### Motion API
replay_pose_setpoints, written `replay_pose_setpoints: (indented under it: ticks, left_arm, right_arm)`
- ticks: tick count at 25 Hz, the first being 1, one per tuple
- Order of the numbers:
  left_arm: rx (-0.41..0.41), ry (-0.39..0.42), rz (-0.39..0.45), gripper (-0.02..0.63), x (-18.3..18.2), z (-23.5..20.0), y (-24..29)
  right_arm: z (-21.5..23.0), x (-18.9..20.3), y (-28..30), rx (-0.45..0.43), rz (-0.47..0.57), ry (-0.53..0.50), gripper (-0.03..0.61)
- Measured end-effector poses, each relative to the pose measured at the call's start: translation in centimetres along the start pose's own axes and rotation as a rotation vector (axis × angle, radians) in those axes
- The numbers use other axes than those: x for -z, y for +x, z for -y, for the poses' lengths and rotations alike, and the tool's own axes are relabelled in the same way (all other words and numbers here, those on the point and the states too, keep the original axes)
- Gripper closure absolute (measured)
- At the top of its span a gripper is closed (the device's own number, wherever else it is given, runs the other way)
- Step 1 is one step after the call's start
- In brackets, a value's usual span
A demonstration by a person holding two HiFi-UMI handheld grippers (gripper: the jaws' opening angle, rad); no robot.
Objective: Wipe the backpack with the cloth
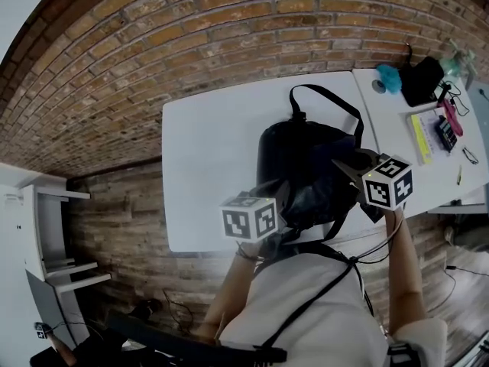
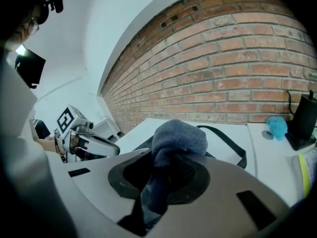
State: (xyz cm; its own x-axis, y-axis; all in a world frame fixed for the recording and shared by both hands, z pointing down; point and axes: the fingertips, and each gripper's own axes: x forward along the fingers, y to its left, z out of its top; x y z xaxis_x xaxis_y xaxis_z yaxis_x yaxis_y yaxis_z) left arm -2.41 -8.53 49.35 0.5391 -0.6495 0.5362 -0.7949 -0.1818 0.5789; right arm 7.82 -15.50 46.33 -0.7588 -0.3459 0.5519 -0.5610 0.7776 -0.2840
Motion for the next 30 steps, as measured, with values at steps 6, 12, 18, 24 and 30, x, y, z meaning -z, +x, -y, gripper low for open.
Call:
replay_pose_setpoints:
  ticks: [6, 12, 18, 24, 30]
  left_arm:
    - [-0.004, 0.004, -0.005, 0.611, -0.3, -0.1, 0.3]
    - [-0.006, 0.002, -0.014, 0.609, -0.3, -0.1, 0.5]
    - [-0.005, 0.004, -0.018, 0.611, -0.6, -0.1, 0.8]
    - [-0.001, 0.0, -0.02, 0.611, -0.5, -0.1, 1.0]
    - [0.002, -0.002, -0.016, 0.61, -0.6, -0.2, 0.9]
  right_arm:
    - [4.6, -1.9, 2.4, 0.095, 0.035, -0.017, 0.505]
    - [7.6, -1.1, 5.1, 0.165, -0.015, -0.009, 0.505]
    - [9.3, 1.1, 7.3, 0.209, -0.057, 0.063, 0.505]
    - [9.2, 1.7, 7.7, 0.202, -0.06, 0.103, 0.505]
    - [8.5, 2.1, 7.4, 0.192, -0.079, 0.082, 0.505]
